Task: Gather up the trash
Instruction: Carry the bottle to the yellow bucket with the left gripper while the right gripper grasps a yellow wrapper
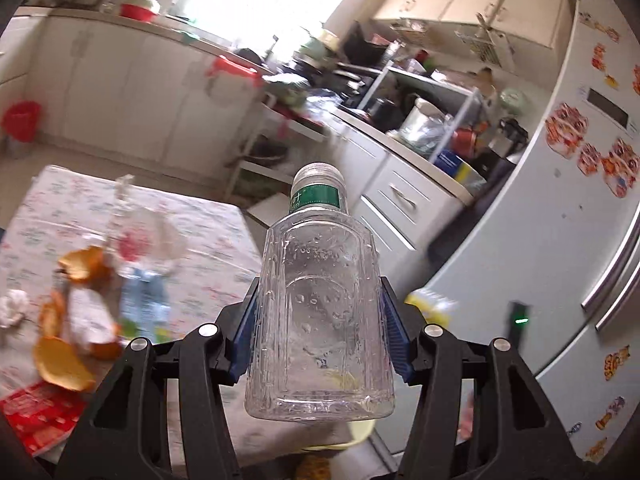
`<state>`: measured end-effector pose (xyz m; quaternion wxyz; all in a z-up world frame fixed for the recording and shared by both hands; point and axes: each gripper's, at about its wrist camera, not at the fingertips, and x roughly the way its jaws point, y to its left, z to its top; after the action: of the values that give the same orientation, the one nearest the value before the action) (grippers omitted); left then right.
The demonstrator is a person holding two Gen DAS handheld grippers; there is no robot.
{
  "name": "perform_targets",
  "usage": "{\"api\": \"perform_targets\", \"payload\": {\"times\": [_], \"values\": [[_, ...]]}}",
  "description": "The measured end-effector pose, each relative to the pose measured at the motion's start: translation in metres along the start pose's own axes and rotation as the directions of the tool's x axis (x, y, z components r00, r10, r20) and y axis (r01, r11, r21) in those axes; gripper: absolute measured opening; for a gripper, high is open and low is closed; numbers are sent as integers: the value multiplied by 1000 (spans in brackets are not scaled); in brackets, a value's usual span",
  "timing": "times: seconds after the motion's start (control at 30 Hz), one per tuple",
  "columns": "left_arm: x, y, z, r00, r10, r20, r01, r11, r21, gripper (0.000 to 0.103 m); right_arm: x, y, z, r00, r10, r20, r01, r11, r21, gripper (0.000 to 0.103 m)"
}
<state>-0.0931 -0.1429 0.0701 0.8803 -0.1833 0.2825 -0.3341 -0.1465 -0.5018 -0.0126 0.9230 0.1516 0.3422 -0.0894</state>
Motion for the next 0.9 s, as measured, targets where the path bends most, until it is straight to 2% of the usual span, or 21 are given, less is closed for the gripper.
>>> {"api": "perform_targets", "payload": {"times": [0.17,0.33,0.5,0.53,0.57,0.63,0.7,0.77,0.83,0.9], "values": [[39,-40,-15,997,-20,-71,23,999,44,52,41,-31,-20,993,-67,-102,68,998,12,3],[96,-72,-46,985,-37,-168,47,997,56,52,75,-52,-36,974,-86,-208,97,994,42,3],[143,-89,-81,965,-36,-259,52,997,53,52,104,-73,-53,945,-50,-323,90,990,110,3],[150,-90,-87,961,-33,-274,49,998,51,52,107,-77,-56,937,-35,-347,86,988,131,10],[159,-92,-95,956,-29,-291,45,998,47,52,108,-81,-57,933,-26,-358,85,985,150,34],[173,-94,-110,947,-20,-322,34,999,38,52,103,-90,-57,935,-21,-353,95,977,192,58],[184,-94,-119,938,-8,-346,21,999,33,52,94,-96,-54,942,-8,-336,89,970,227,58],[195,-93,-130,929,8,-371,5,999,33,52,80,-103,-47,958,-6,-288,87,960,267,59],[206,-95,-142,918,23,-396,-7,999,42,52,60,-105,-37,977,-11,-214,73,955,287,60],[216,-98,-153,907,39,-419,-18,998,53,52,33,-102,-25,994,-22,-103,51,955,291,65]]}}
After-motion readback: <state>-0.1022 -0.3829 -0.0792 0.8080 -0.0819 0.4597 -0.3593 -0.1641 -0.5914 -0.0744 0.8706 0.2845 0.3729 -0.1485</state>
